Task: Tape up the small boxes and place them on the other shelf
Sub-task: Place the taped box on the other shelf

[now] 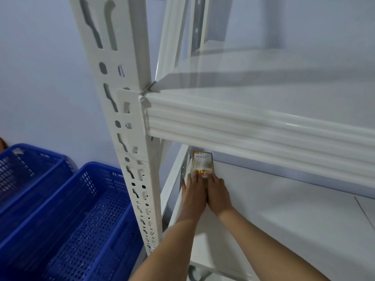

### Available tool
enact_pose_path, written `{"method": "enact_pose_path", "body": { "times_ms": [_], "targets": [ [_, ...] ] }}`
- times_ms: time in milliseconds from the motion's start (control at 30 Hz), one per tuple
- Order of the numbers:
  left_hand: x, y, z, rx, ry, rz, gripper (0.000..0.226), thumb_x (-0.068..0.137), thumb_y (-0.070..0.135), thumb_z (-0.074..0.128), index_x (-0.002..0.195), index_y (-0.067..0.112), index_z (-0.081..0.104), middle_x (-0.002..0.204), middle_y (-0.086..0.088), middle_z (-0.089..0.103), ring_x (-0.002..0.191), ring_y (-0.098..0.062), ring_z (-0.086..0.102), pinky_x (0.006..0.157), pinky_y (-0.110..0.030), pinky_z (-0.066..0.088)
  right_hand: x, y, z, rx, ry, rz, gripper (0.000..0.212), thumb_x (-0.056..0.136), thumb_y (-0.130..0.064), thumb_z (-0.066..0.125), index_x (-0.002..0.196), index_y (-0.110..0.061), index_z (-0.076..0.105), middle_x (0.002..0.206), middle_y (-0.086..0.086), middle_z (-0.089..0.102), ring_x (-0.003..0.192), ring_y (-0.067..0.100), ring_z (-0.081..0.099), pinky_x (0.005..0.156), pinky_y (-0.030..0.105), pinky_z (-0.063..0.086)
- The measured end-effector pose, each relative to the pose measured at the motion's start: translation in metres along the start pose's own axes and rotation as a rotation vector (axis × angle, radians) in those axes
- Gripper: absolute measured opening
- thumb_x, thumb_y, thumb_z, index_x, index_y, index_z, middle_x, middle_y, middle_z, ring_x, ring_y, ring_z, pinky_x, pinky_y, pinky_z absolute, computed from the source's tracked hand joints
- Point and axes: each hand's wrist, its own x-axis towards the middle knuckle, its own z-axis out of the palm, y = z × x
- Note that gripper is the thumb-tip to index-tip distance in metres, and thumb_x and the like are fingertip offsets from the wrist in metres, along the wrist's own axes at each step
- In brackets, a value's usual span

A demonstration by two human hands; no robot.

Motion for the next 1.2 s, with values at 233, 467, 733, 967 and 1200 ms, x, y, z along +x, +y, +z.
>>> {"method": "enact_pose_path", "body": {
  "times_ms": [233,467,733,967,1200],
  "targets": [
    [0.027,-0.012,0.002,0.032,-0.059,-0.041,0.063,0.094,0.012,0.059,0.152,0.01,0.035,0.156,-0.006,0.031,0.138,-0.03,0.037,0.115,-0.047,0.032,0.031,-0.001,-0.005,-0.04,-0.117,-0.047,0.059,0.092,-0.004,0.052,0.149,-0.005,0.034,0.15,0.012,0.043,0.124,0.034,0.046,0.096,0.04,0.045],
    [0.052,-0.02,0.006,-0.018,-0.165,-0.105,0.079,0.096,0.011,0.052,0.158,0.007,0.004,0.167,-0.003,0.007,0.145,-0.027,0.028,0.118,-0.038,0.03,0.056,-0.002,-0.001,-0.02,-0.211,-0.048,0.063,0.092,-0.007,0.051,0.152,-0.017,0.033,0.159,0.003,0.031,0.123,0.037,0.047,0.101,0.046,0.046],
    [0.049,-0.02,0.001,-0.045,-0.233,-0.048,0.076,0.1,0.012,0.041,0.159,0.011,-0.007,0.166,-0.008,-0.013,0.15,-0.033,0.012,0.111,-0.045,0.04,0.065,-0.001,-0.018,0.087,-0.176,0.051,0.066,0.09,-0.014,0.053,0.152,-0.015,0.031,0.151,0.019,0.037,0.127,0.043,0.05,0.104,0.047,0.045],
    [0.022,0.03,-0.02,-0.082,-0.297,0.024,0.071,0.101,0.015,0.039,0.16,0.017,0.0,0.166,-0.012,-0.003,0.153,-0.034,0.0,0.12,-0.052,0.021,0.024,0.028,-0.067,0.052,-0.121,0.179,0.068,0.096,-0.005,0.043,0.158,-0.006,0.014,0.162,0.02,0.019,0.144,0.04,0.029,0.116,0.043,0.031],
    [-0.019,0.135,-0.013,-0.099,-0.518,0.252,0.062,0.104,0.025,0.036,0.16,0.02,0.011,0.166,-0.001,0.013,0.152,-0.024,0.012,0.121,-0.06,0.011,-0.079,0.118,-0.113,0.085,-0.098,0.55,0.039,0.094,-0.011,0.051,0.132,-0.005,0.048,0.125,0.017,0.057,0.113,0.032,0.058,0.096,0.038,0.05]
  ]
}}
